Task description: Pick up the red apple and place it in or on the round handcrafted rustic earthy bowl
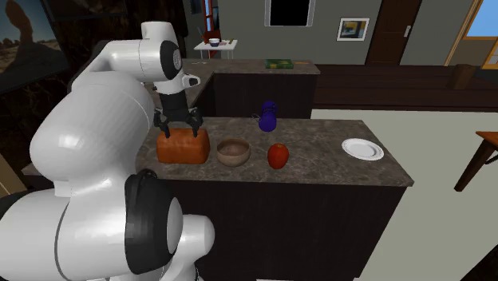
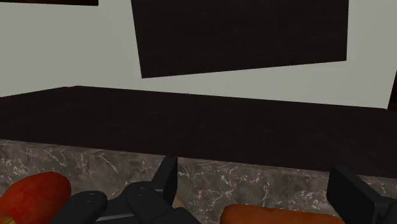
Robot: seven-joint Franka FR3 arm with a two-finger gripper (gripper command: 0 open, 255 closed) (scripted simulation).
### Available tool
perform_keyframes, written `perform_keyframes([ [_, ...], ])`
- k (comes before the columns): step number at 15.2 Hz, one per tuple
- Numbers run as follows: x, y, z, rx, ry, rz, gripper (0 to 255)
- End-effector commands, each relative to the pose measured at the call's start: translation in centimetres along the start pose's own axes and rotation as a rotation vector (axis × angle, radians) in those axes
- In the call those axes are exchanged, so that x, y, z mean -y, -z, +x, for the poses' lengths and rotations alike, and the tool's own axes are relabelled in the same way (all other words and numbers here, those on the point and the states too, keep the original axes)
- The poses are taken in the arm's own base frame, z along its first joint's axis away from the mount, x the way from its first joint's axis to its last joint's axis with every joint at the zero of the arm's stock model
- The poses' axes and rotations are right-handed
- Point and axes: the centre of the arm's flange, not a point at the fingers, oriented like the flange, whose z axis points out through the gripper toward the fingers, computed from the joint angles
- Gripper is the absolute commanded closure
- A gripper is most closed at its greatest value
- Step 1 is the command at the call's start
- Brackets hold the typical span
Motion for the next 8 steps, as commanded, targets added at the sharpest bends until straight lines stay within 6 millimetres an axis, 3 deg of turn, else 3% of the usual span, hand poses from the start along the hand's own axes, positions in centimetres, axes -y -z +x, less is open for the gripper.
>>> perform_keyframes([
  [1, 0.0, 0.0, 0.0, 0.000, 0.000, 0.000, 0],
  [8, -7.7, -2.6, 4.5, 0.014, 0.024, -0.003, 0],
])
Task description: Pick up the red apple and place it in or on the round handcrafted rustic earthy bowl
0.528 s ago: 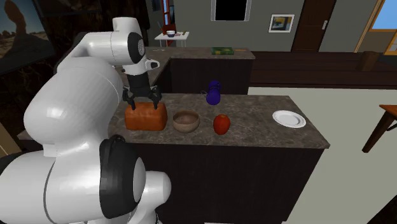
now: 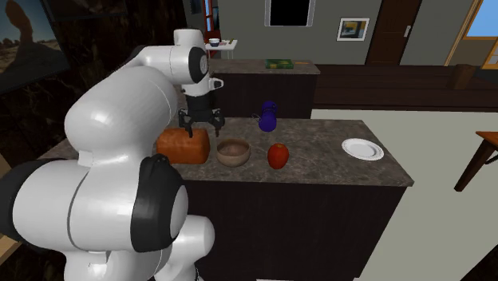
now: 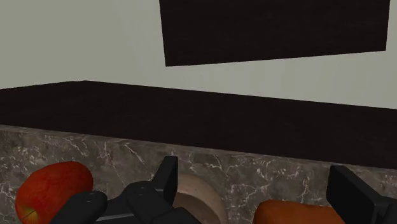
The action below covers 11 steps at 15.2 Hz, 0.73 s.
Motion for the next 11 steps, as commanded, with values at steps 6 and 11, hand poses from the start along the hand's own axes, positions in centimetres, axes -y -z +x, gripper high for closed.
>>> perform_keyframes([
  [6, -7.8, -2.6, 4.5, 0.014, 0.026, -0.004, 0],
  [11, -13.2, -4.5, 7.8, 0.024, 0.043, -0.005, 0],
])
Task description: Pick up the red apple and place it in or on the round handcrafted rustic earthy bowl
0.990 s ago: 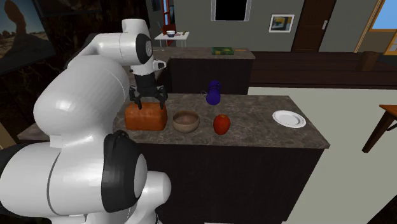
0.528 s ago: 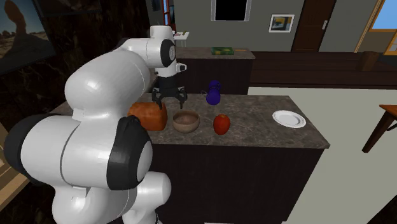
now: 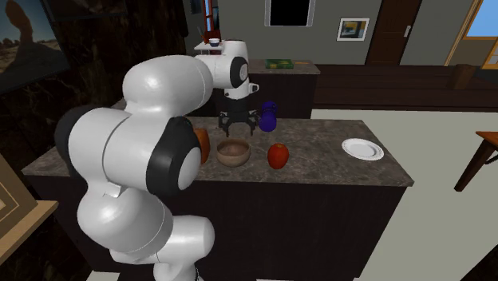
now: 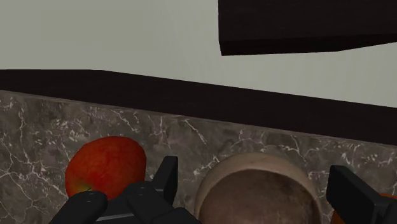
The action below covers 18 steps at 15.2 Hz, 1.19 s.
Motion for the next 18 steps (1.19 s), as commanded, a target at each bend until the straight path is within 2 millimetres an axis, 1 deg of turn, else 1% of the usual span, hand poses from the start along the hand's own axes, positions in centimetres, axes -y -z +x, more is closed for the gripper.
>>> perform_keyframes([
  [1, -2.2, -0.7, 1.2, 0.003, 0.008, -0.002, 0],
  [15, -17.5, -5.9, 10.4, 0.031, 0.057, -0.007, 0],
  [16, -17.8, -6.0, 10.5, 0.031, 0.058, -0.007, 0],
  [18, -17.8, -7.1, 10.5, 0.031, 0.058, -0.007, 0],
])
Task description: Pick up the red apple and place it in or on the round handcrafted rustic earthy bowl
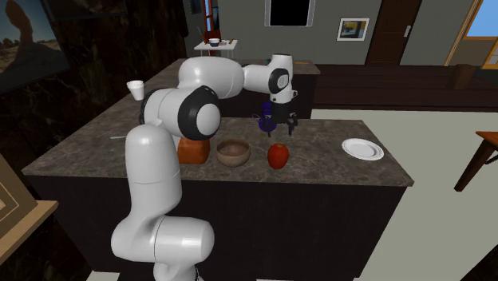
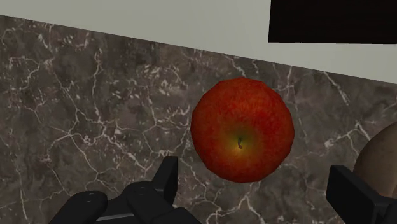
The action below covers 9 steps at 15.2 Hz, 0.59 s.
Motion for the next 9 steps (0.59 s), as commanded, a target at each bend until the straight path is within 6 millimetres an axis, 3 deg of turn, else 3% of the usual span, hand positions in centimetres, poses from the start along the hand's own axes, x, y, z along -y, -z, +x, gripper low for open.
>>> perform_keyframes([
  [1, -0.2, -1.0, 0.1, 0.000, 0.001, 0.000, 0],
  [5, -0.2, -3.4, 0.1, 0.000, 0.001, 0.000, 0],
  [9, -0.2, -3.4, 0.1, 0.000, 0.001, 0.000, 0],
])
